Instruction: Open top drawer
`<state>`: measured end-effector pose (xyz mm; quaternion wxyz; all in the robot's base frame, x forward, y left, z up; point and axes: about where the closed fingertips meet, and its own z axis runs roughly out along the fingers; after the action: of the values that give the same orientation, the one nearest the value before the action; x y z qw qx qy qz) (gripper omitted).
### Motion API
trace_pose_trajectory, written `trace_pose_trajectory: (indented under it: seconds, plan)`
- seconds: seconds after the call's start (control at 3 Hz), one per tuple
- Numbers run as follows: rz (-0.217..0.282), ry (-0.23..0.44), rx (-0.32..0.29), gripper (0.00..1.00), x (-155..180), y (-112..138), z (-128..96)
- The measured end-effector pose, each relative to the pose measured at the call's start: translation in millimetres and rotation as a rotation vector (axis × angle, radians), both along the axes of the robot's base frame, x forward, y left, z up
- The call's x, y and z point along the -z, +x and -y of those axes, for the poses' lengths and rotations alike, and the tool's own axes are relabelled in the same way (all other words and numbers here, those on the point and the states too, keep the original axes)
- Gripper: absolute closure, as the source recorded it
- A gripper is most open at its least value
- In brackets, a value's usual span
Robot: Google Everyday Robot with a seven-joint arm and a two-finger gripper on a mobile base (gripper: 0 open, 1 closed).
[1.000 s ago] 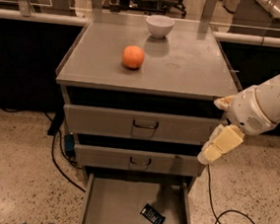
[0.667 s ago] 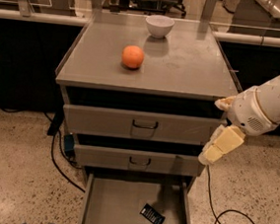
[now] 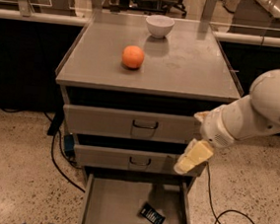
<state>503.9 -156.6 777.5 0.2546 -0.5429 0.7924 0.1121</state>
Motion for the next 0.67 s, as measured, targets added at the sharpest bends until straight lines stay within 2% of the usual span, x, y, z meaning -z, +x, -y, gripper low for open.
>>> trace_pose_trajectory:
  seconds: [0.33, 0.67]
  plan:
    - [0.066, 0.010, 0.033, 0.00, -5.3, 17.4, 0.2]
    - [0.066, 0.010, 0.033, 0.00, -5.1, 17.5, 0.1]
